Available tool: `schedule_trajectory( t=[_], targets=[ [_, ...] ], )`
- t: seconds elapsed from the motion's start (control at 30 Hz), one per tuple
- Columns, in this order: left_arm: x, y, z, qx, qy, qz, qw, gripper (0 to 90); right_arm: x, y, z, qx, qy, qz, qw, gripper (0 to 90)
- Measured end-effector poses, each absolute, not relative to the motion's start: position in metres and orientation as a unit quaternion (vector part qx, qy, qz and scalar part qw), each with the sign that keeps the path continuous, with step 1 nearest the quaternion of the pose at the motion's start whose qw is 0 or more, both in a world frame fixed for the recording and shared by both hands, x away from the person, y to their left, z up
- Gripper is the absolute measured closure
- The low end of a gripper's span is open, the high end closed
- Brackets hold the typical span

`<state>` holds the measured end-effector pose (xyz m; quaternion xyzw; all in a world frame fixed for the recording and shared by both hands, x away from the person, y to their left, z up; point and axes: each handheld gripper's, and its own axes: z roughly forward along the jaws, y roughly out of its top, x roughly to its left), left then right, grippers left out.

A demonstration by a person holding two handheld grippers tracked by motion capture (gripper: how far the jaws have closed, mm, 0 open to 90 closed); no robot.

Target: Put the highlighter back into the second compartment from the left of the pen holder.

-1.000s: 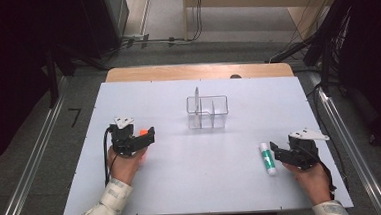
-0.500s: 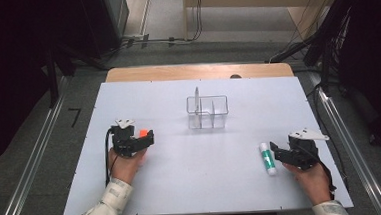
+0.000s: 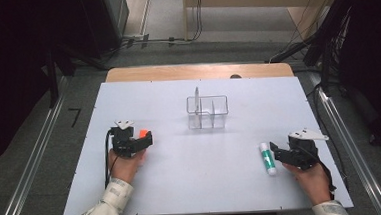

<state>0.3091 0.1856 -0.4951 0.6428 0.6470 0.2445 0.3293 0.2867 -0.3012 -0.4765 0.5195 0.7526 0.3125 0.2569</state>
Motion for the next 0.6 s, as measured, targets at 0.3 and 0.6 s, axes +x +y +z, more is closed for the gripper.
schedule_trajectory(
  t=[0.3, 0.6],
  targets=[
    [0.3108, 0.1834, -0.5002, 0.649, 0.647, 0.245, 0.317, 28.6, 0.2867, -0.3012, -0.4763, 0.519, 0.753, 0.313, 0.256, 26.8],
    [0.3144, 0.1809, -0.5039, 0.65, 0.649, 0.237, 0.315, 40.4, 0.2869, -0.3005, -0.4766, 0.52, 0.753, 0.314, 0.254, 26.8]
  ],
)
